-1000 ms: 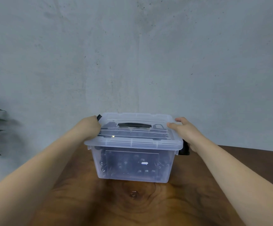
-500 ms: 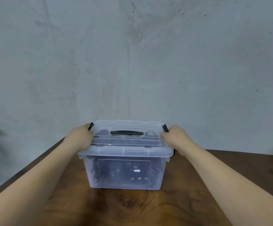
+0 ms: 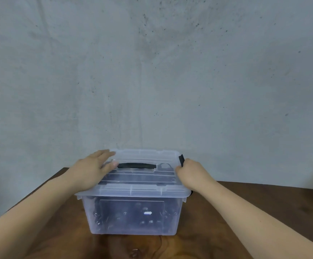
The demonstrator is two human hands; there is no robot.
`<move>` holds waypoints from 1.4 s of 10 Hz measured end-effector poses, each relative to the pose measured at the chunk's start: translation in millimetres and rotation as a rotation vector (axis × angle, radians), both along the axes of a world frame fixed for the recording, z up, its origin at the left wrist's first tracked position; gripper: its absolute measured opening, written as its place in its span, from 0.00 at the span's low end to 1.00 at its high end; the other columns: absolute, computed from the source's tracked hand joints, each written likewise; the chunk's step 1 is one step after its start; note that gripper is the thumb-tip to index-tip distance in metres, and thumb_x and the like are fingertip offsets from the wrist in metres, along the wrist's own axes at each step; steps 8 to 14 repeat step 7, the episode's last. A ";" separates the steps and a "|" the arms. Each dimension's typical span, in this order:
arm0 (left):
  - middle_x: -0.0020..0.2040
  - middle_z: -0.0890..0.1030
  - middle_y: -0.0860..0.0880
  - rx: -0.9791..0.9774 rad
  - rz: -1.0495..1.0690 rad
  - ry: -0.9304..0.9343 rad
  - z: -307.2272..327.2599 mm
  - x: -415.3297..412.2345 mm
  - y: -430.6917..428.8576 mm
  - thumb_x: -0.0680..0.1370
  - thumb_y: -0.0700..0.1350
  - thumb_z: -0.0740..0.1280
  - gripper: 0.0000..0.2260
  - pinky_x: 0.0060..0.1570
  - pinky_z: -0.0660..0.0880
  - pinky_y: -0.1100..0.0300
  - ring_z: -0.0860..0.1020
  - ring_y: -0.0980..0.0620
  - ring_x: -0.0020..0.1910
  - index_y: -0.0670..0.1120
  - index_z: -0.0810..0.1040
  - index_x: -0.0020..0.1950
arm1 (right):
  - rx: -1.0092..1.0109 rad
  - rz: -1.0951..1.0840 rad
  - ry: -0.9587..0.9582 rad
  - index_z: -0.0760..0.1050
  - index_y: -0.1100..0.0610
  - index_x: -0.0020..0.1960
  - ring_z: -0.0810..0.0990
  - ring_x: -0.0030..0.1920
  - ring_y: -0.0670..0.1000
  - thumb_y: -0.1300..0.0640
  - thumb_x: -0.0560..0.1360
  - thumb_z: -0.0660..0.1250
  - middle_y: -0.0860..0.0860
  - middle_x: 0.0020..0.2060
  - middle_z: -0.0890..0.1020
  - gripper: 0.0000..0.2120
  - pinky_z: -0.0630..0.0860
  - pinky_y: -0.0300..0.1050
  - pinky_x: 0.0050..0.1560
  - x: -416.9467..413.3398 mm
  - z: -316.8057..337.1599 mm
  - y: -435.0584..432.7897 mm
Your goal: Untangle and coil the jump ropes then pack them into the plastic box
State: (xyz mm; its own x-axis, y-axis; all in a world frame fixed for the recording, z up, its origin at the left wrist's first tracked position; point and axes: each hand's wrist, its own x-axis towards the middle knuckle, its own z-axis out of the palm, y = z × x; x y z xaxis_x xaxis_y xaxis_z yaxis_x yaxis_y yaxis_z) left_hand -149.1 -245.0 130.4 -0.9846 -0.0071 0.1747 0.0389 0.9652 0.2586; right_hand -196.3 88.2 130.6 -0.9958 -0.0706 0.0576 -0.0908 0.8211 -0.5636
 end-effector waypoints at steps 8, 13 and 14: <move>0.82 0.42 0.72 -0.067 -0.149 -0.247 16.6 -21.0 43.5 0.78 0.78 0.40 0.31 0.79 0.41 0.61 0.36 0.69 0.80 0.74 0.47 0.81 | 0.163 0.453 -0.064 0.43 0.42 0.87 0.37 0.85 0.45 0.32 0.86 0.47 0.41 0.86 0.42 0.34 0.38 0.46 0.84 -15.1 17.2 9.4; 0.82 0.42 0.72 -0.067 -0.149 -0.247 16.6 -21.0 43.5 0.78 0.78 0.40 0.31 0.79 0.41 0.61 0.36 0.69 0.80 0.74 0.47 0.81 | 0.163 0.453 -0.064 0.43 0.42 0.87 0.37 0.85 0.45 0.32 0.86 0.47 0.41 0.86 0.42 0.34 0.38 0.46 0.84 -15.1 17.2 9.4; 0.82 0.42 0.72 -0.067 -0.149 -0.247 16.6 -21.0 43.5 0.78 0.78 0.40 0.31 0.79 0.41 0.61 0.36 0.69 0.80 0.74 0.47 0.81 | 0.163 0.453 -0.064 0.43 0.42 0.87 0.37 0.85 0.45 0.32 0.86 0.47 0.41 0.86 0.42 0.34 0.38 0.46 0.84 -15.1 17.2 9.4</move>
